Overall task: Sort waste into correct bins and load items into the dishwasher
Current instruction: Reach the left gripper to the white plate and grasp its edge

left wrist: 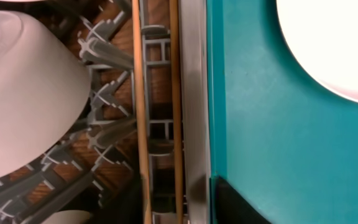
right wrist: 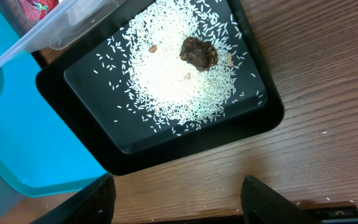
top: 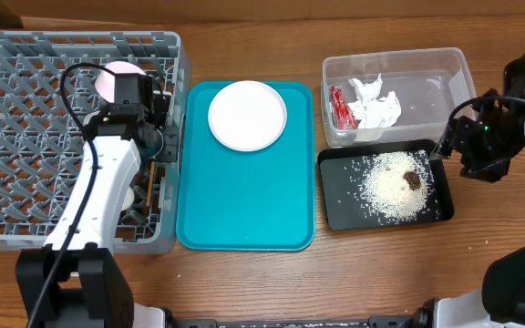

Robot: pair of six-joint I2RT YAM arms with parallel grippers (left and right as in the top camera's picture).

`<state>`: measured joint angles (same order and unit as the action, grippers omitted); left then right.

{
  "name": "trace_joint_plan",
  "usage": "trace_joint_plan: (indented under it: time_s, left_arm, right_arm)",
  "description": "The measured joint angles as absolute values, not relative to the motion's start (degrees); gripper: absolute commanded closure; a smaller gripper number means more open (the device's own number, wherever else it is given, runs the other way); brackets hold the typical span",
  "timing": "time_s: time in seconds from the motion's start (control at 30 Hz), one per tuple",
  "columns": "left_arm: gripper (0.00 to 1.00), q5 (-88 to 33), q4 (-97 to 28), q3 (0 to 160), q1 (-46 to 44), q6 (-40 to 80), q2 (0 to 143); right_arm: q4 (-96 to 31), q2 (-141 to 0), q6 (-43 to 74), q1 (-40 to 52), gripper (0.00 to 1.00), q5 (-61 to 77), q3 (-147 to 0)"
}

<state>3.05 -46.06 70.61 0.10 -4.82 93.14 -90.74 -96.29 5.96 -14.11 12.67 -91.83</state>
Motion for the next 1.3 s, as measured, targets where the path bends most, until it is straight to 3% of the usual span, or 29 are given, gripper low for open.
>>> trace_joint_plan:
  time_s: [0.2,0.47,0.63,0.73,0.97,1.1,1.23,1.3]
  left_arm:
    - [0.43,-1.9,-46.8,74.0,-1.7,-4.0,93.1]
    - [0.4,-8.0,-42.9,76.9,-12.5,-3.6,92.2]
    - [0.38,-7.9,-39.4,77.0,-19.7,-6.0,94.7]
    - [0.29,-6.4,-36.9,77.2,-23.1,-7.7,99.4]
    - [0.25,-1.7,-34.7,77.2,-25.6,-9.9,110.0]
    - [0.29,-0.5,-35.2,77.2,-25.6,-10.5,113.4]
    - [0.41,-0.2,-38.1,77.2,-25.6,-10.7,114.4]
    - [0.51,-0.1,-39.4,77.2,-25.6,-10.6,114.4]
  right_arm:
    - [-90.7,-96.3,6.0,-14.1,0.34,12.7,-91.8]
    - [-90.7,-96.3,6.0,-14.1,0.34,12.6,-91.8]
    - [-90.6,-96.3,6.0,-14.1,0.34,12.7,-91.8]
    - [-90.6,-96.3,6.0,-14.1,0.34,12.7,-91.8]
    - [-90.6,-96.3,6.0,-14.1,0.34,12.7,-91.8]
    - [-90.6,-96.3,6.0,-14.1,0.34,12.6,-91.8]
    - [-90.6,-96.3,6.0,-14.1,0.34,12.6,-91.8]
    - [-90.4,-96.3,6.0,-14.1,0.34,12.7,-91.8]
